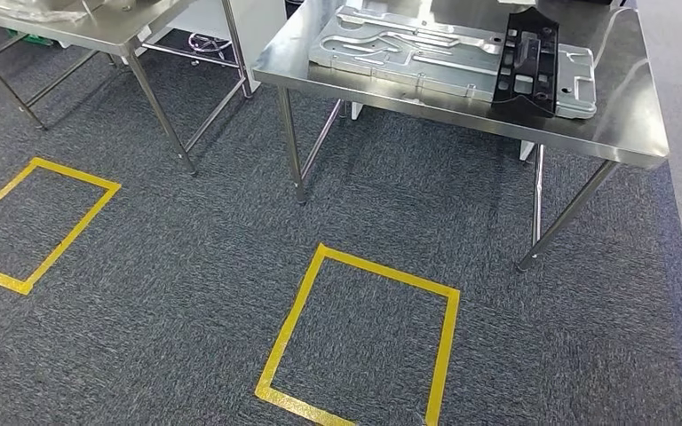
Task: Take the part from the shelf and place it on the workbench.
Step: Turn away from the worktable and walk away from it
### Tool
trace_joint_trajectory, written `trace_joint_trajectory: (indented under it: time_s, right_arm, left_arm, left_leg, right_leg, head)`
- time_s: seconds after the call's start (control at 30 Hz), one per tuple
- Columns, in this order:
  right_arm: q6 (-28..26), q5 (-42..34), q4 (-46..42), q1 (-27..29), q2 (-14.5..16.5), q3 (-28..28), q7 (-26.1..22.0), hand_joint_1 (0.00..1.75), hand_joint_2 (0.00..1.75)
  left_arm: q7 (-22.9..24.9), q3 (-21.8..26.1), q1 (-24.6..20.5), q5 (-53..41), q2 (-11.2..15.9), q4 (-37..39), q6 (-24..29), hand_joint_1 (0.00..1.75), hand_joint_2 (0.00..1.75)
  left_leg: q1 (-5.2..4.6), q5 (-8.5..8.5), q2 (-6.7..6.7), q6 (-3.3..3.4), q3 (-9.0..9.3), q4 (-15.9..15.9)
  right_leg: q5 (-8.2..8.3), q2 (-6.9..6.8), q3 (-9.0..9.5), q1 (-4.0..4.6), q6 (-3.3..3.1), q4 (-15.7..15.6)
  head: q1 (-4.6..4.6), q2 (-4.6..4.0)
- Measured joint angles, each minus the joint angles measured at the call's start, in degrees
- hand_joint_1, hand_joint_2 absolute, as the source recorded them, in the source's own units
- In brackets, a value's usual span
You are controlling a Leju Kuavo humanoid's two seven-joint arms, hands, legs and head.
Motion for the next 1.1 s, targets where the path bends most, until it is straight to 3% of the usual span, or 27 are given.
trace_joint_trajectory:
  time_s: [0.07, 0.1, 0.17, 0.2, 0.27, 0.33, 0.37, 0.4, 0.47, 0.53, 0.57, 0.7, 0.77, 0.83, 0.87, 0.9, 0.93, 1.03, 1.1]
  right_arm:
    - [0.0, 0.2, 0.8, -0.4, 0.1, -0.2, -0.1, 0.00, 0.00]
    - [0.0, 0.3, 1.2, -0.5, 0.2, -0.3, -0.2, 0.00, 0.00]
    - [0.0, 0.6, 2.2, -0.9, 0.2, -0.7, -0.5, 0.00, 0.00]
    - [0.0, 0.6, 2.6, -1.0, 0.2, -0.9, -0.6, 0.00, 0.00]
    - [0.0, 0.6, 3.4, -1.2, 0.0, -1.2, -0.7, 0.00, 0.00]
    - [0.1, 0.6, 4.3, -1.5, -0.2, -1.6, -0.8, 0.00, 0.00]
    - [0.1, 0.6, 4.7, -1.6, -0.3, -1.9, -0.8, 0.00, 0.00]
    - [0.1, 0.6, 5.1, -1.6, -0.5, -2.1, -0.9, 0.00, 0.00]
    - [0.2, 0.7, 5.7, -1.8, -0.8, -2.4, -0.9, 0.00, 0.00]
    - [0.2, 0.8, 6.3, -2.2, -1.0, -2.6, -1.0, 0.00, 0.00]
    - [0.2, 0.8, 6.7, -2.4, -1.0, -2.6, -1.0, 0.00, 0.00]
    - [0.2, 1.1, 8.0, -2.9, -1.1, -3.0, -1.4, 0.00, 0.00]
    - [0.2, 1.2, 8.5, -3.3, -1.1, -3.3, -1.6, 0.00, 0.00]
    - [0.2, 1.4, 9.1, -3.6, -1.0, -3.5, -1.8, 0.00, 0.00]
    - [0.2, 1.5, 9.3, -3.7, -1.0, -3.5, -1.8, 0.00, 0.00]
    - [0.2, 1.5, 9.5, -3.7, -1.0, -3.6, -1.8, 0.00, 0.00]
    - [0.2, 1.6, 9.7, -3.8, -1.0, -3.7, -1.9, 0.00, 0.00]
    - [0.2, 1.6, 10.1, -4.1, -1.0, -3.8, -1.9, 0.00, 0.00]
    - [0.2, 1.6, 10.3, -4.2, -1.0, -3.9, -1.9, 0.00, 0.00]
  left_arm:
    - [0.5, -0.1, 0.0, 0.0, 0.1, 0.0, 0.0, 0.00, 0.00]
    - [0.7, -0.2, 0.0, -0.1, 0.1, 0.0, 0.0, 0.00, 0.00]
    - [1.0, -0.2, 0.0, -0.1, 0.0, 0.0, 0.0, 0.00, 0.00]
    - [1.1, -0.2, 0.1, -0.2, 0.0, 0.0, 0.0, 0.00, 0.00]
    - [1.3, -0.2, 0.1, -0.5, -0.1, 0.0, 0.0, 0.00, 0.00]
    - [1.6, -0.3, 0.2, -0.8, -0.1, 0.0, 0.0, 0.00, 0.00]
    - [1.7, -0.3, 0.2, -0.9, -0.1, 0.0, -0.1, 0.00, 0.00]
    - [1.8, -0.3, 0.2, -1.0, -0.1, 0.0, -0.1, 0.00, 0.00]
    - [2.0, -0.4, 0.2, -1.1, -0.3, 0.0, -0.3, 0.00, 0.00]
    - [2.3, -0.5, 0.2, -1.1, -0.4, 0.0, -0.4, 0.00, 0.00]
    - [2.6, -0.6, 0.1, -1.1, -0.4, 0.0, -0.4, 0.00, 0.00]
    - [3.2, -1.0, 0.0, -1.3, -0.5, 0.0, -0.4, 0.00, 0.00]
    - [3.3, -1.1, 0.0, -1.5, -0.5, 0.0, -0.4, 0.00, 0.00]
    - [3.4, -1.2, 0.1, -1.6, -0.5, 0.0, -0.4, 0.00, 0.00]
    - [3.4, -1.2, 0.1, -1.7, -0.5, 0.0, -0.4, 0.00, 0.00]
    - [3.4, -1.2, 0.2, -1.7, -0.5, 0.0, -0.4, 0.00, 0.00]
    - [3.5, -1.2, 0.2, -1.7, -0.5, 0.0, -0.4, 0.00, 0.00]
    - [3.5, -1.2, 0.2, -1.7, -0.5, 0.0, -0.4, 0.00, 0.00]
    - [3.5, -1.2, 0.1, -1.7, -0.5, 0.0, -0.4, 0.00, 0.00]
  left_leg:
    - [-0.32, -1.31, -0.28, 0.69, 4.61, -7.3]
    - [-0.45, -1.88, -0.27, 0.86, 5.34, -8.9]
    - [-0.38, -1.41, -0.05, 1.26, 5.14, -9.9]
    - [-0.23, -0.96, 0.12, 1.61, 5.02, -10.2]
    - [0.02, -0.12, 0.51, 2.12, 4.56, -10.6]
    - [0.01, 0.36, 0.82, 2.26, 3.78, -10.5]
    - [0.02, 0.51, 1.00, 2.19, 3.44, -10.4]
    - [0.08, 0.60, 1.16, 2.10, 3.16, -10.1]
    - [0.26, 0.53, 1.38, 1.76, 2.84, -9.5]
    - [0.19, 0.20, 1.55, 1.09, 2.53, -8.6]
    - [0.11, 0.08, 1.63, 0.72, 2.40, -8.3]
    - [0.29, -0.45, 1.59, -0.68, 1.97, -7.5]
    - [0.48, -3.41, 1.01, -1.16, -0.03, -3.1]
    - [0.52, -7.31, 0.64, -1.41, -3.71, 5.0]
    - [0.53, -8.29, 0.57, -1.44, -5.17, 8.2]
    - [0.52, -8.13, 0.55, -1.38, -5.72, 9.4]
    - [0.52, -6.83, 0.53, -1.24, -5.12, 8.2]
    - [0.42, -1.26, -0.24, -0.47, 0.16, -3.3]
    - [0.20, -0.36, -0.78, -0.06, 1.60, -7.1]
  right_leg:
    - [0.60, 0.18, -0.67, 0.09, 0.43, 0.4]
    - [0.92, 0.20, -0.88, 0.05, 0.77, 0.5]
    - [1.26, 0.27, -1.11, -0.08, 1.51, 0.7]
    - [0.62, 0.29, -1.48, -0.13, 1.86, 1.5]
    - [-2.85, 0.32, -3.54, -0.45, 2.54, 6.3]
    - [-6.90, 0.28, -6.59, -0.95, 3.22, 13.8]
    - [-7.71, 0.24, -7.33, -1.20, 3.53, 16.2]
    - [-7.41, 0.20, -7.04, -1.46, 3.79, 16.5]
    - [-4.25, -0.10, -3.11, -1.93, 4.16, 10.5]
    - [-2.07, -0.56, 0.98, -1.97, 3.96, 3.2]
    - [-1.79, -0.66, 1.86, -1.86, 3.63, 1.4]
    - [-1.49, -0.31, 1.69, -1.70, 1.84, 0.6]
    - [-1.12, -0.19, 1.49, -1.81, 1.12, 0.4]
    - [-0.96, 0.01, 1.09, -1.63, 0.83, 0.5]
    - [-0.93, 0.16, 0.94, -1.52, 0.79, 0.6]
    - [-0.92, 0.33, 0.86, -1.43, 0.77, 0.7]
    - [-0.92, 0.57, 0.83, -1.37, 0.78, 0.8]
    - [-0.93, 1.30, 0.76, -1.16, 1.00, 1.2]
    - [-0.81, 1.60, 0.48, -1.07, 1.56, 1.4]
  head:
    - [0.03, 0.00]
    - [0.03, 0.00]
    - [0.03, 0.00]
    - [0.11, 0.00]
    - [0.28, 0.00]
    - [0.37, 0.00]
    - [0.37, 0.00]
    - [0.37, 0.00]
    - [0.37, 0.00]
    - [0.36, 0.00]
    - [0.32, 0.00]
    - [0.26, 0.00]
    - [0.15, 0.00]
    - [0.07, 0.00]
    - [0.07, 0.00]
    - [0.07, 0.00]
    - [0.07, 0.00]
    - [0.08, 0.00]
    - [0.11, 0.00]
